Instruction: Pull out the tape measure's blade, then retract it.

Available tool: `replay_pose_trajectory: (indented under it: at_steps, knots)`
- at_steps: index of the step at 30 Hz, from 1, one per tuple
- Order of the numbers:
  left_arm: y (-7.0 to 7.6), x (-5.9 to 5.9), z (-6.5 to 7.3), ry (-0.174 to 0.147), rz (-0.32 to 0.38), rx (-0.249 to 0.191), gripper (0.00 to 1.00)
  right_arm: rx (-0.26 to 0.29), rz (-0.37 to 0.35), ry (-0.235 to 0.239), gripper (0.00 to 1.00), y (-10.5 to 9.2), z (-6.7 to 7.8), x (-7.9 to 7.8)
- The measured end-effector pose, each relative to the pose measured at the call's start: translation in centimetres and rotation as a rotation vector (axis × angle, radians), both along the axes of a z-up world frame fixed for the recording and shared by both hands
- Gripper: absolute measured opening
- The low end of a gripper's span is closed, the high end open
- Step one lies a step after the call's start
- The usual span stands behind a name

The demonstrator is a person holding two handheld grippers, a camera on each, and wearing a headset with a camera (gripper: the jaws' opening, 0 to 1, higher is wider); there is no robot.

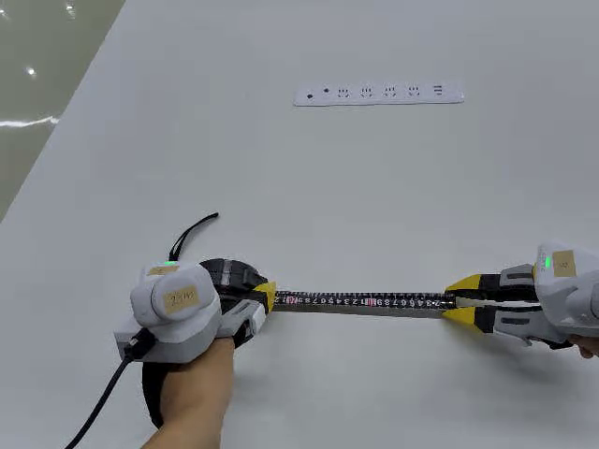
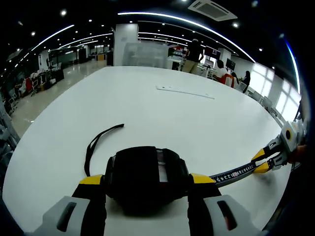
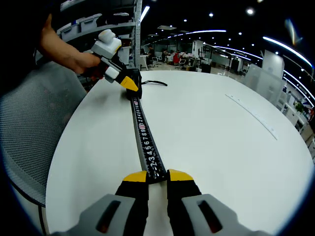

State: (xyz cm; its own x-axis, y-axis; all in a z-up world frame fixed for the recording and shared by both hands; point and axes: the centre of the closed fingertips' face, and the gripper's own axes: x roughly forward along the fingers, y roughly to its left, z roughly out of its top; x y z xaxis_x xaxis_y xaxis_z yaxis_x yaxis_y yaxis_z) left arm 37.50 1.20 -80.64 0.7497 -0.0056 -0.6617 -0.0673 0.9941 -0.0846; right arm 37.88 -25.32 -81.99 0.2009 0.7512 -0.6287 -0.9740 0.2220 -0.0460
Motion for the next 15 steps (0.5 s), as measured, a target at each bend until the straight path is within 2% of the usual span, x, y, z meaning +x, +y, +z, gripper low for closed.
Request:
replay_pose_trajectory:
  at_steps: [4,15]
  knots:
    - [0.04,-0.02,-0.08,0.016,0.007,0.007,0.63,-0.002,-0.003,0.001,0.12,-0.02,-0.02,0.03]
    - [0.25,-0.14,-0.16,0.019,-0.006,0.012,0.59,-0.006,0.013,-0.001,0.11,0.51,-0.07,0.0]
